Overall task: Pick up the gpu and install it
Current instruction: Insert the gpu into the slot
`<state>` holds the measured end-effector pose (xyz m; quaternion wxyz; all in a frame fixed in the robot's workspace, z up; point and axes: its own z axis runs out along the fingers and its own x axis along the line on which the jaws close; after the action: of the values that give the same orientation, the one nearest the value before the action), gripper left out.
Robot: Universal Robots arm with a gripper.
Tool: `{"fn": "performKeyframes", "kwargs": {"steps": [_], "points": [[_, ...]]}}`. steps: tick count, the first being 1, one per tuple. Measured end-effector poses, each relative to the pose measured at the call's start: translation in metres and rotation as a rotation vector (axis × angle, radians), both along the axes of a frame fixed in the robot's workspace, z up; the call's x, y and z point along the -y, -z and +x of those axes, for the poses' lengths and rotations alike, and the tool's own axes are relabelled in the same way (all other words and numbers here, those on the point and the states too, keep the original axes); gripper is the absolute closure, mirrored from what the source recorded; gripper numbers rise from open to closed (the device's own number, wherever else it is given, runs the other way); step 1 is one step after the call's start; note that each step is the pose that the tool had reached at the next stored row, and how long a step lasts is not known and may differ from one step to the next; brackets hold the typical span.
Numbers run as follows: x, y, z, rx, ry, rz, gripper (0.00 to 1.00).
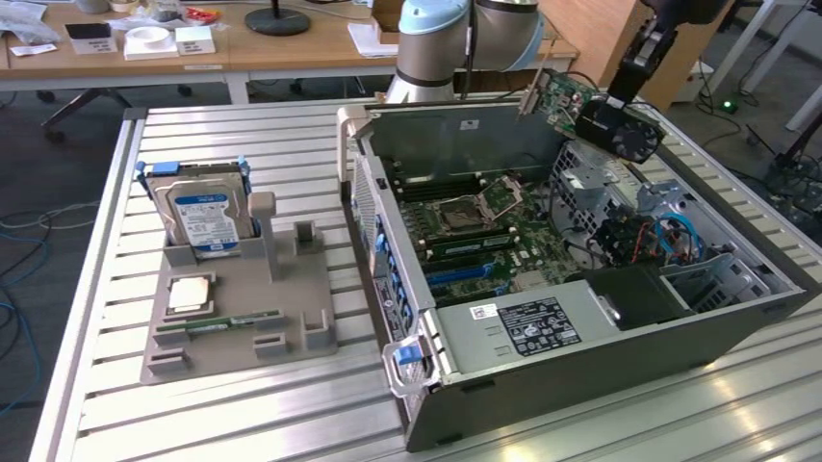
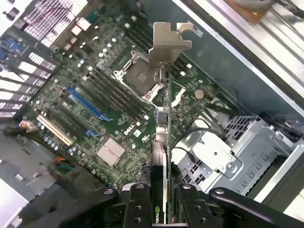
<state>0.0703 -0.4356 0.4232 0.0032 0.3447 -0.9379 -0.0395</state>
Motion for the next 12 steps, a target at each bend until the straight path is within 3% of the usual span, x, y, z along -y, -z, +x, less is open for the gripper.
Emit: {"fn": "performKeyframes", "kwargs": {"steps": [12], "points": [[-0.0001,0.0002,0.0000,0.0000,-0.158,0.0000,0.74]]}}
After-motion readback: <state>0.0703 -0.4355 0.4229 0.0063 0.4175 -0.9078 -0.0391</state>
